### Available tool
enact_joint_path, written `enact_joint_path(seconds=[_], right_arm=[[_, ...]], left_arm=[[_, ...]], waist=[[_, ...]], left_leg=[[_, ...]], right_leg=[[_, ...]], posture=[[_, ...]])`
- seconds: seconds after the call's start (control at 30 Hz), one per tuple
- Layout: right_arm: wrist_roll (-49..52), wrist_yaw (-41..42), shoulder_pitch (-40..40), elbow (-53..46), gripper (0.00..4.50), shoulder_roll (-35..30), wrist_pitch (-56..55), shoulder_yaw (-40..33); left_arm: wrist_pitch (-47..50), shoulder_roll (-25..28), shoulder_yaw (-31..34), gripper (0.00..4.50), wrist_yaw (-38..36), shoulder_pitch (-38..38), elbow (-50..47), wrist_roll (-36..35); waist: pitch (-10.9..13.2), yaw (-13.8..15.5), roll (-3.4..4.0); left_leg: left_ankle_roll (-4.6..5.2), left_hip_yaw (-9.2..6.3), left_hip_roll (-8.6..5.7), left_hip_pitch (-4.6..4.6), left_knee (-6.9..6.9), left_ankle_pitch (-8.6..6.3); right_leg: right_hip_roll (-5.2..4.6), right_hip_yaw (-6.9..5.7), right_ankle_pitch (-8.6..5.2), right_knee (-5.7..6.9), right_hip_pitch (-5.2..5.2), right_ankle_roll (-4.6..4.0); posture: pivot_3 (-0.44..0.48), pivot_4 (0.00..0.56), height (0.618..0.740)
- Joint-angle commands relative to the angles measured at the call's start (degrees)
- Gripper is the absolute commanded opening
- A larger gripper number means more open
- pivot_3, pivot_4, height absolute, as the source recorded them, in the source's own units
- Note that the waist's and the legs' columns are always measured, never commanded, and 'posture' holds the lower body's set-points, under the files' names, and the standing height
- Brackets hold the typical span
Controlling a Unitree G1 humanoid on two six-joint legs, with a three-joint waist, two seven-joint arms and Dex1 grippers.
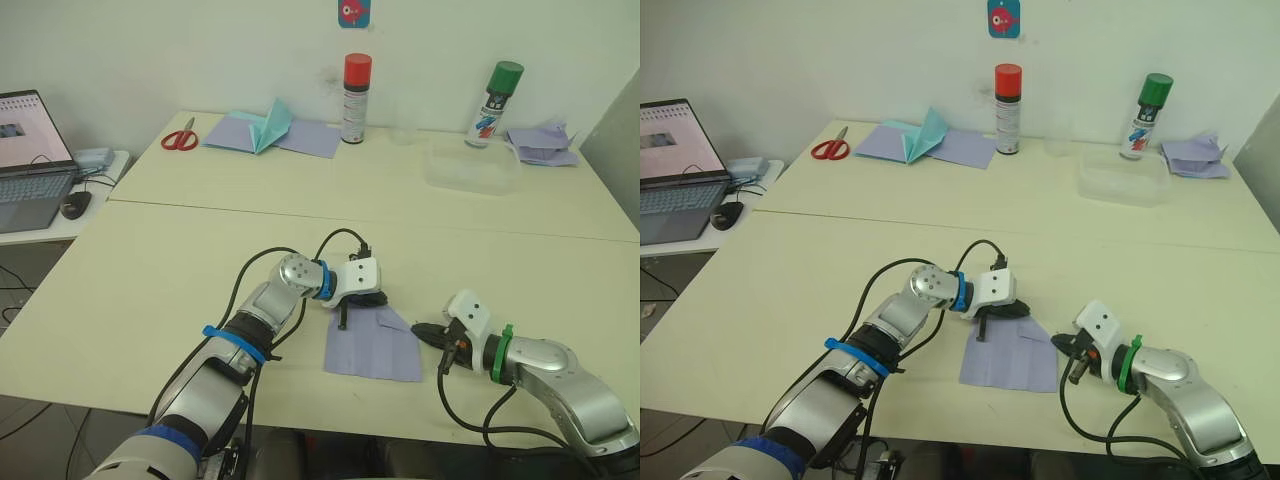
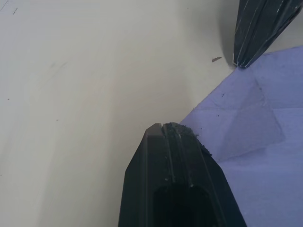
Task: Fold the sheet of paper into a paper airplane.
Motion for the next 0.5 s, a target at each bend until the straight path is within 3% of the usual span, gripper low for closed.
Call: enact_joint_path(seconds=[0.03, 0.23, 0.5], right_arm=[[1.7, -1.3, -3.2, -1.0, 0.01, 3.5, -4.5, -1.7], [-4.8, -1.8, -4.4, 4.1, 0.01, 3.7, -4.6, 5.4], [-6.9, -1.4, -3.6, 4.2, 0.01, 2.0, -1.9, 8.4]], left_arm=[[0.8, 0.3, -1.3, 0.0, -0.4, 0.6, 1.7, 2.2], [0.6, -0.4, -1.4, 0.0, -0.4, 0.1, 2.4, 2.3], [-0.8, -2.1, 2.0, 0.0, -0.2, -0.3, 0.9, -1.5]], waist=[[0.0, -0.1, 0.05], [0.0, 0.0, 0.02], [0.0, 0.0, 0.03]], left_leg=[[0.0, 0.0, 0.0, 0.0, 0.0, 0.0], [0.03, 0.02, -0.04, -0.03, 0.0, -0.02], [0.04, 0.03, -0.04, -0.01, 0.01, -0.02]], right_leg=[[0.01, 0.0, 0.0, 0.0, -0.01, 0.0], [-0.01, -0.03, -0.01, -0.05, -0.01, 0.03], [-0.02, -0.02, -0.01, -0.03, 0.01, 0.04]], posture=[[0.0, 0.15, 0.74], [0.0, 0.15, 0.74], [0.0, 0.15, 0.74]])
